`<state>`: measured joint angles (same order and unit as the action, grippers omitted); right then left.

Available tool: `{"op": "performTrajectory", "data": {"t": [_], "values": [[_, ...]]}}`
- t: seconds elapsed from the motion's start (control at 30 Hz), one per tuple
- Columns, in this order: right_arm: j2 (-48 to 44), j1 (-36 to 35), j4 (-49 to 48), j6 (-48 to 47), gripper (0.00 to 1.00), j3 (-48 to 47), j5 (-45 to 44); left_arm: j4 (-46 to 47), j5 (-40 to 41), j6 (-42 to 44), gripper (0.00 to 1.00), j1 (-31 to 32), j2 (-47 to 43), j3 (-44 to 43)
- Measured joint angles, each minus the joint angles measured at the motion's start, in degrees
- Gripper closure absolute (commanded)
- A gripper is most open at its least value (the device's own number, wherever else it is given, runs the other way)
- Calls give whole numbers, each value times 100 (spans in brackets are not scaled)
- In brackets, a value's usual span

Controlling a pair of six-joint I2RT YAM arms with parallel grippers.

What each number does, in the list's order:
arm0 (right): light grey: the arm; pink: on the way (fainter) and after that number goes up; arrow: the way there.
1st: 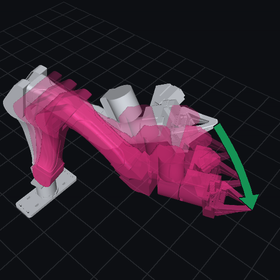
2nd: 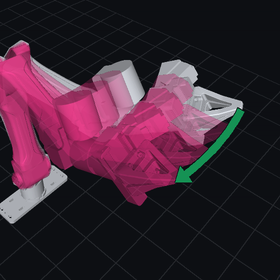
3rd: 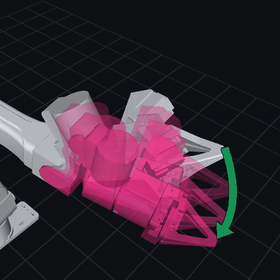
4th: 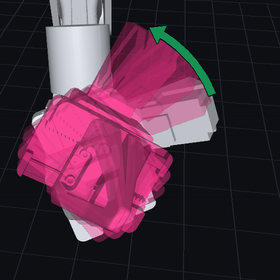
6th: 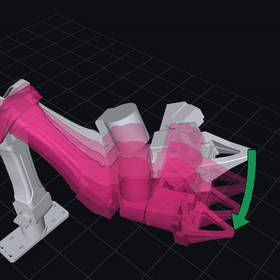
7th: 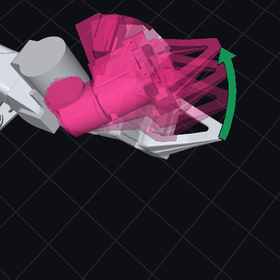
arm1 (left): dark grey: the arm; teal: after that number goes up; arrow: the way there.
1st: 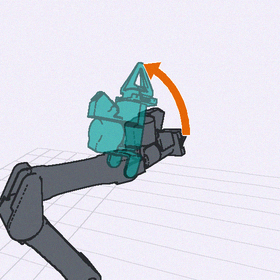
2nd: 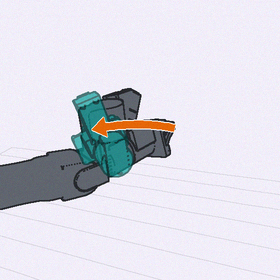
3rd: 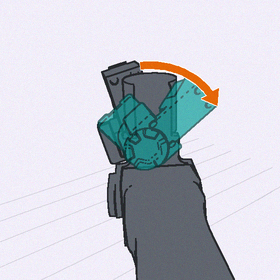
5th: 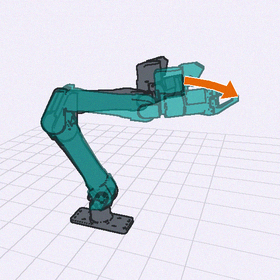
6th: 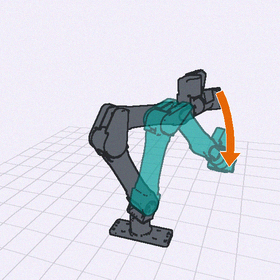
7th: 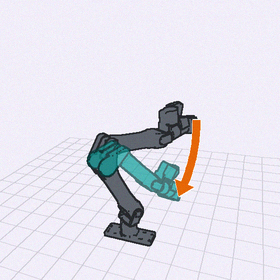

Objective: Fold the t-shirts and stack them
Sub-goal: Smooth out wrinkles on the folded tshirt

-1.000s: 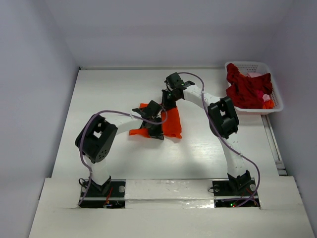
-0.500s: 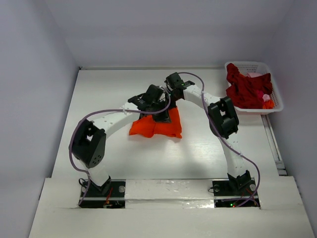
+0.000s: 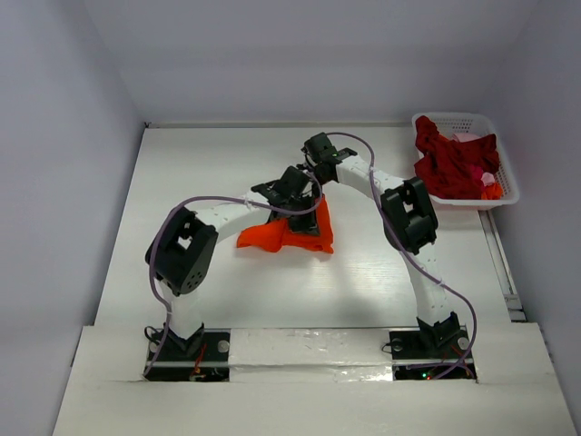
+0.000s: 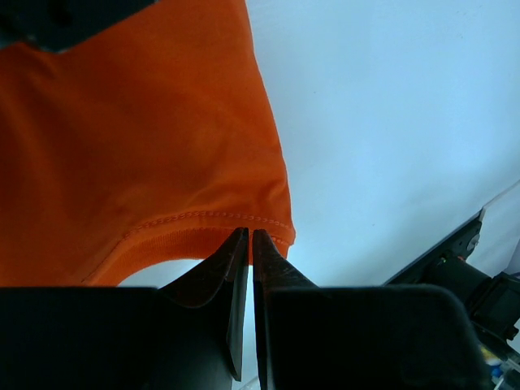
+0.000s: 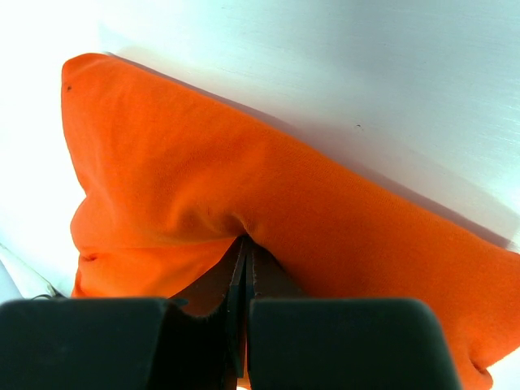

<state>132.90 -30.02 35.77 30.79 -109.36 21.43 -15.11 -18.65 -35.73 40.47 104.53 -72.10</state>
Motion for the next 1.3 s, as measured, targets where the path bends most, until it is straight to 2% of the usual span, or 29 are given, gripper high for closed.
{"op": "performTrajectory", "data": {"t": [0.43,0.8,1.03,1.3], "values": [[44,46,-2,-24,100,-11,-26,-35,-63,144,96,199,468,-31],[85,48,52,-63,100,-42,-24,-225,-44,487,96,221,459,9],[85,50,46,-59,100,-87,-22,-817,-52,503,96,302,-116,162],[85,70,48,-57,100,-90,-20,-914,984,107,97,138,-1432,184]]}}
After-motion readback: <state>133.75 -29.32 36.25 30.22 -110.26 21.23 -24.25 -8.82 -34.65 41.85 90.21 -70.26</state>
